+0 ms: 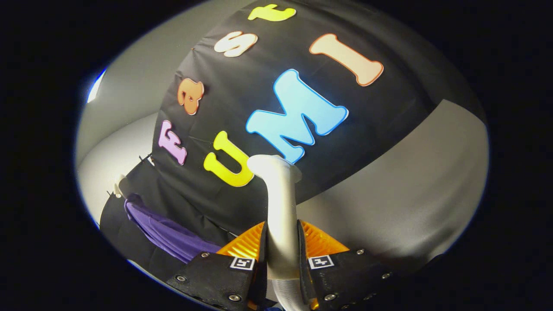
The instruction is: Iron the clothes twice with a garment steamer, once on the left side and once on the right side.
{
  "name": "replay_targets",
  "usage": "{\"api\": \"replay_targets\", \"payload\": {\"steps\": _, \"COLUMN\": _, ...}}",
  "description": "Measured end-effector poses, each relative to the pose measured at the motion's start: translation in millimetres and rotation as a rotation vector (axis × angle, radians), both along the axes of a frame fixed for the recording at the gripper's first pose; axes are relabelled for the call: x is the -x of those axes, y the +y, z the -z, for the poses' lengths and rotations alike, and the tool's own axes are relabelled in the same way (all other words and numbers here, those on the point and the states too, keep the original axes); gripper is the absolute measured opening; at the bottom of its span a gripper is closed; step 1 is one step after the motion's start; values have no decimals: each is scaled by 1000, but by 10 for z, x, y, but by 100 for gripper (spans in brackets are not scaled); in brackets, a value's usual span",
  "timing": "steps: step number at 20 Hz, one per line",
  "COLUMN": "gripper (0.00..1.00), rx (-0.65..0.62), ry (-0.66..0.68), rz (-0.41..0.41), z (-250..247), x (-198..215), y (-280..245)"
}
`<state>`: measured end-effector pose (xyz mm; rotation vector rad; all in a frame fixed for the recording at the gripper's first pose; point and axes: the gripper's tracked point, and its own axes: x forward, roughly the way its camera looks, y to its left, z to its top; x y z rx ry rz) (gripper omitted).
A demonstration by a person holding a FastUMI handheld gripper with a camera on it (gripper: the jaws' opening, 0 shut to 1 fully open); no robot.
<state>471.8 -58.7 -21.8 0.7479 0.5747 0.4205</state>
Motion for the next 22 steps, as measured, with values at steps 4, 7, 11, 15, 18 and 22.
{"api": "replay_targets", "payload": {"steps": 4, "gripper": 31, "rx": 96, "ry": -105, "rz": -2, "z": -288, "x": 502, "y": 119}}
{"api": "replay_targets", "payload": {"steps": 7, "gripper": 31, "rx": 176, "ry": -216, "rz": 6, "z": -550, "x": 879, "y": 275}}
{"api": "replay_targets", "payload": {"steps": 11, "gripper": 31, "rx": 249, "ry": -323, "rz": 13, "z": -848, "x": 1472, "y": 465}}
{"api": "replay_targets", "payload": {"steps": 15, "gripper": 30, "rx": 303, "ry": -411, "rz": 30, "z": -1106, "x": 1873, "y": 703}}
{"api": "replay_targets", "payload": {"steps": 18, "gripper": 31, "rx": 347, "ry": -472, "rz": 69, "z": -1257, "x": 2095, "y": 806}}
{"api": "replay_targets", "payload": {"steps": 22, "gripper": 31, "rx": 448, "ry": -546, "rz": 137, "z": -1385, "x": 2294, "y": 982}}
